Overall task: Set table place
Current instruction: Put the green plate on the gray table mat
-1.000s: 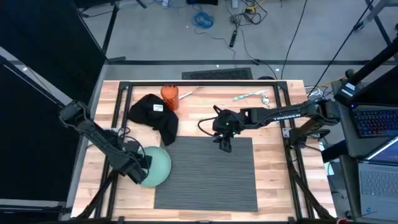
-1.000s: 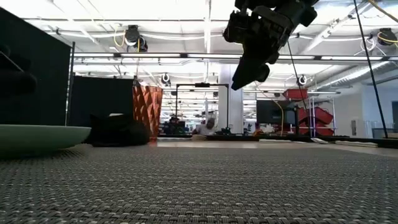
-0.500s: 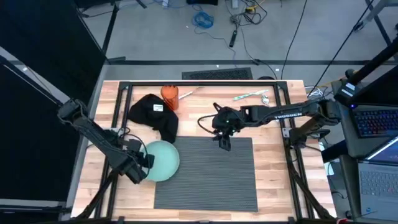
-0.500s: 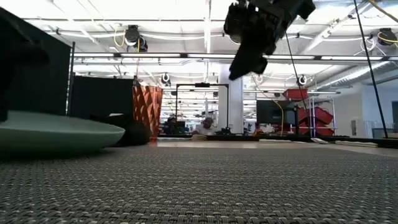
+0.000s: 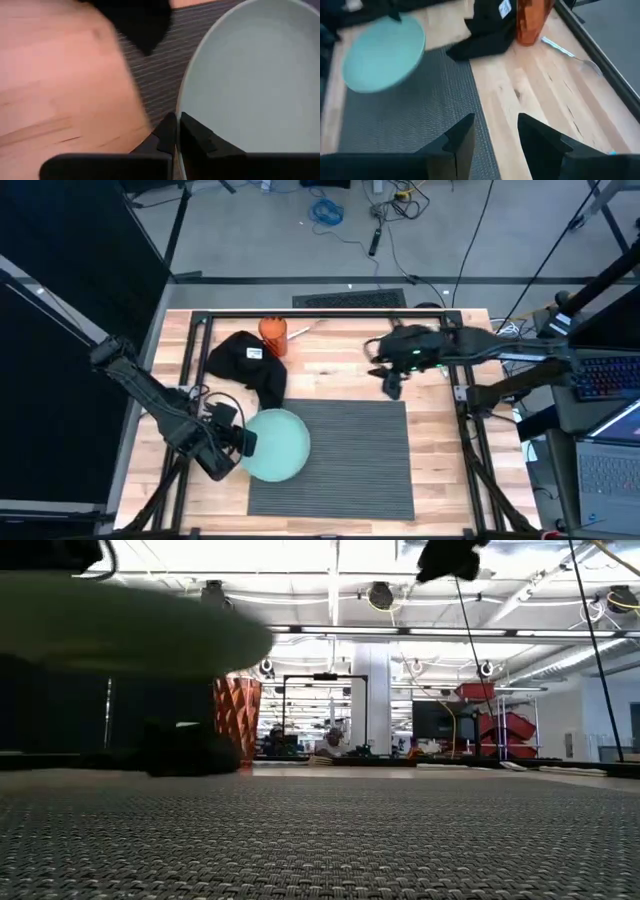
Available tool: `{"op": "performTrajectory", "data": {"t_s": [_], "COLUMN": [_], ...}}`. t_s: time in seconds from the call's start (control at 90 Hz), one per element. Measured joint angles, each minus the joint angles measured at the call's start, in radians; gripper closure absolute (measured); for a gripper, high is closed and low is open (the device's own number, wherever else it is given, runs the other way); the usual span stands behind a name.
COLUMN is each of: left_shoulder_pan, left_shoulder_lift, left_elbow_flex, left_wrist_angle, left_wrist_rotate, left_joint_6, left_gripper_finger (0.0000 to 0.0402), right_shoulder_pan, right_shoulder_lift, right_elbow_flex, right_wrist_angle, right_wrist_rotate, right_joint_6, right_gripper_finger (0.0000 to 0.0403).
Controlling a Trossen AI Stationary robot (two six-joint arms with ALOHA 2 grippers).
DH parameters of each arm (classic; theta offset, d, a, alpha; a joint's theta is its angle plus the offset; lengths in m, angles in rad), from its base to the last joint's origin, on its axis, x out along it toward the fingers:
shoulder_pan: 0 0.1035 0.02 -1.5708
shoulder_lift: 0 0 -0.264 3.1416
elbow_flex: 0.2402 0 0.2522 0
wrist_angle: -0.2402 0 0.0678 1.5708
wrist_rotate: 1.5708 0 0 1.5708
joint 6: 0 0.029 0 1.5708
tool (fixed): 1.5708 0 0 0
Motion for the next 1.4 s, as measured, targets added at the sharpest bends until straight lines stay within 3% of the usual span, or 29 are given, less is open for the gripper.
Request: {"op": "performTrajectory", "data": {"t_s": [0.311,0.456,0.667,0.856,1.4], "left_shoulder_pan": [0.229,0.306,0.33,0.329,0.297], "left_shoulder_lift": [0.175,0.266,0.433,0.511,0.52], "left_elbow_flex": [0.003,0.079,0.27,0.362,0.368], "left_wrist_angle": [0.487,0.524,0.51,0.4,0.415], "left_wrist_rotate": [0.086,0.162,0.268,0.312,0.306], "left_joint_6": [0.468,0.608,0.753,0.778,0.699], "left_gripper_finger": [0.0401,0.0401,0.0401,0.0402,0.0401], "right_shoulder_pan": [0.07,0.111,0.14,0.14,0.14], "right_shoulder_lift": [-0.169,-0.179,-0.177,-0.181,-0.181], "right_elbow_flex": [-0.001,-0.002,-0.002,-0.002,-0.002], "right_wrist_angle": [-0.148,-0.192,-0.28,-0.296,-0.295], "right_wrist_rotate": [0.148,0.152,0.2,0.202,0.198], "right_joint_6": [0.161,0.2,0.213,0.194,0.147], "right_gripper_finger": [0.0268,0.0268,0.0268,0.0268,0.0268]}}
